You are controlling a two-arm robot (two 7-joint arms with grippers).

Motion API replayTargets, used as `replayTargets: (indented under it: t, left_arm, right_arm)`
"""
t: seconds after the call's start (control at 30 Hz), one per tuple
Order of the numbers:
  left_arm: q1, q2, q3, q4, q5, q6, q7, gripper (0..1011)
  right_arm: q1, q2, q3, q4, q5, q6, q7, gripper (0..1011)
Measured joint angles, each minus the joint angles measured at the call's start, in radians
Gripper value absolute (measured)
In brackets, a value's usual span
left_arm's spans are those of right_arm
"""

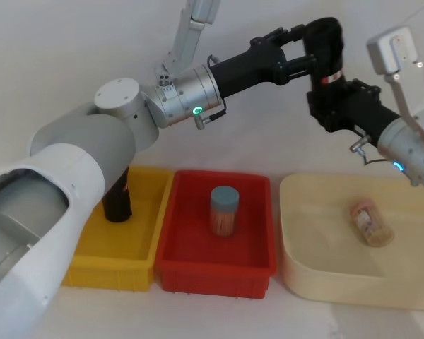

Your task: Pick up the garbage bag with the one hand and transfer it to the other hand.

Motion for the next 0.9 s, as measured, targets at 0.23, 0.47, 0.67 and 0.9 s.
replayTargets:
  t: [0.23,0.47,0.67,0.9]
  left_arm:
    - [0.000,0.000,0.000,0.000,0.000,0.000,0.000,1000]
    - [0.000,0.000,0.000,0.000,0.000,0.000,0.000,1000]
    - [0.000,0.000,0.000,0.000,0.000,0.000,0.000,1000]
    - [0.000,0.000,0.000,0.000,0.000,0.000,0.000,1000]
  right_arm:
    - [-0.033,0.015,0.045,-0.021,0.008,0.038,-0.039,557]
    - [-0.076,0.029,0.095,-0.040,0.027,0.097,-0.074,557]
    - [-0.115,0.039,0.142,-0.048,0.047,0.159,-0.101,666]
    - [-0.156,0.049,0.192,-0.048,0.070,0.218,-0.124,872]
